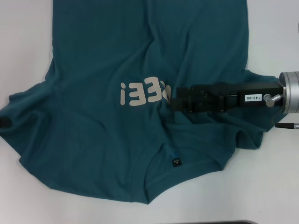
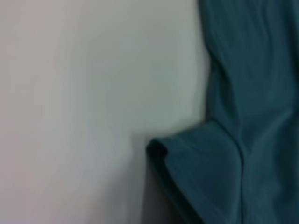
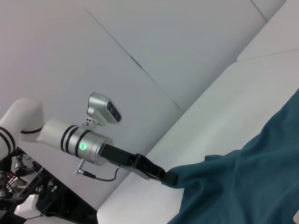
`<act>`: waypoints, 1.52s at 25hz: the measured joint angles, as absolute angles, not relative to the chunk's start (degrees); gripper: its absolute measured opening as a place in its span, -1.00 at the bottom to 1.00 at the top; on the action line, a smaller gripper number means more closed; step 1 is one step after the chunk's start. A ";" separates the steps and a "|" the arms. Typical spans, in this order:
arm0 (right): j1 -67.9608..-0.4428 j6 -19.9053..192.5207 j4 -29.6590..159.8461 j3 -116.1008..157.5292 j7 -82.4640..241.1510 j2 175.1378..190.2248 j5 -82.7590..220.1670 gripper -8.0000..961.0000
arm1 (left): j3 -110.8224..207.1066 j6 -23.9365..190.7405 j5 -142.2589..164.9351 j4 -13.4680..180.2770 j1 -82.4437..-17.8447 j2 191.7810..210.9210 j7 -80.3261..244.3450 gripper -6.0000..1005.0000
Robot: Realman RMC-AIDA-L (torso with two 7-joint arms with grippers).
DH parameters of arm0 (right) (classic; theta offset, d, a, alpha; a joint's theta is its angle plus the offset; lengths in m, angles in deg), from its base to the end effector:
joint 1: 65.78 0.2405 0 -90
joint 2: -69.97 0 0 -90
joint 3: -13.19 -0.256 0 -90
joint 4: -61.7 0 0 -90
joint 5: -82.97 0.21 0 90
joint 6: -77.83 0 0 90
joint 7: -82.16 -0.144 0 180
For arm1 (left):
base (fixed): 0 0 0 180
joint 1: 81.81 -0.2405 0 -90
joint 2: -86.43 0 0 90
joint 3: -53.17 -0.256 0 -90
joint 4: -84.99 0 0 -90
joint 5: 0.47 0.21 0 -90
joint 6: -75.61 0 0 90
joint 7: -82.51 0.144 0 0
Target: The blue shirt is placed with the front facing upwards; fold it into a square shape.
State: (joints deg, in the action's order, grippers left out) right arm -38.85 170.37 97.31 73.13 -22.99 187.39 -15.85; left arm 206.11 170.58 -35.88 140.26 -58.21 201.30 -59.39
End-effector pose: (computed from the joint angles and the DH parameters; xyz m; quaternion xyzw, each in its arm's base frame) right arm 0.2423 0.3006 -0.0240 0.8756 -0.3977 -0.2717 0.0364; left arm -0.3575 0.2845 0.0881 -0.6840 -0.7049 -0.0846 0.1678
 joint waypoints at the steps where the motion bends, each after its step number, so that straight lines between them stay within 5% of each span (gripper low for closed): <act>1: -38.83 170.37 97.31 73.13 -23.00 187.39 -15.85 0.97 | 206.01 170.54 -35.86 140.97 -58.30 201.54 -59.62 -0.99; 20: -38.56 169.93 97.21 73.13 -22.96 187.32 -15.91 0.97 | 206.56 180.03 -45.17 140.91 -54.69 202.26 -62.72 -0.99; 38: -38.54 168.97 97.20 73.03 -22.36 187.13 -17.10 0.97 | 205.06 168.37 -48.17 130.70 -48.35 208.61 -63.75 -0.99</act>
